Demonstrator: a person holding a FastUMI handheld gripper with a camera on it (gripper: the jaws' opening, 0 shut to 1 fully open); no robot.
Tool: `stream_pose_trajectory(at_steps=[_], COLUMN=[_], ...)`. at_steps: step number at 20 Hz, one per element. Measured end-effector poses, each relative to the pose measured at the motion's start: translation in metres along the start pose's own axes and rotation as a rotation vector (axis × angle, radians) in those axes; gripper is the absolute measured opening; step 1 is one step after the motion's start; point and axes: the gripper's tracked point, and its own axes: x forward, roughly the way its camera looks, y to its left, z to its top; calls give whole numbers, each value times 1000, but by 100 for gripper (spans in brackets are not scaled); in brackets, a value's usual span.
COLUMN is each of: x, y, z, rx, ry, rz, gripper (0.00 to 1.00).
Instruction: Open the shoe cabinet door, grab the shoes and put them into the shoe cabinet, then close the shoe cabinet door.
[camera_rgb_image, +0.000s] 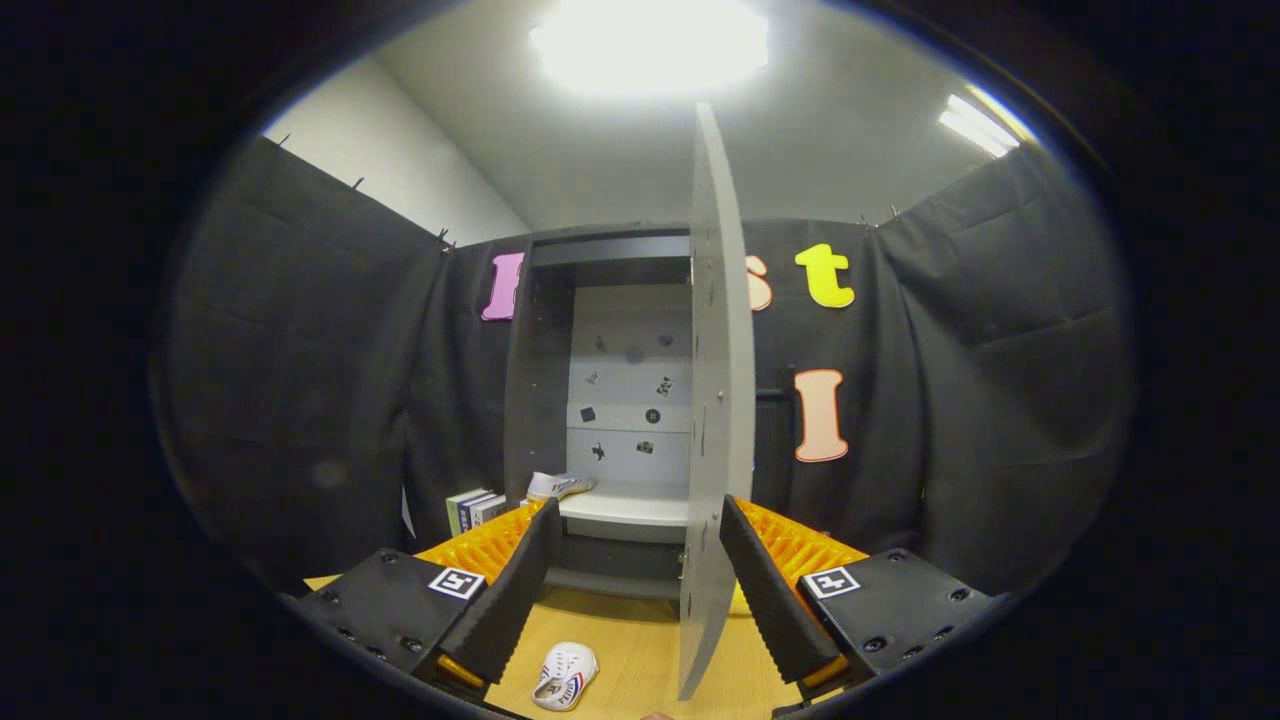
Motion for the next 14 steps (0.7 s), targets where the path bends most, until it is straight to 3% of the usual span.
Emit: stream_pose_trajectory(at_steps=[9,14], x=[53,77], y=[56,77], z=[-97,-177], rx=[6,26], ry=[142,311], rz=[38,70], gripper=[100,100])
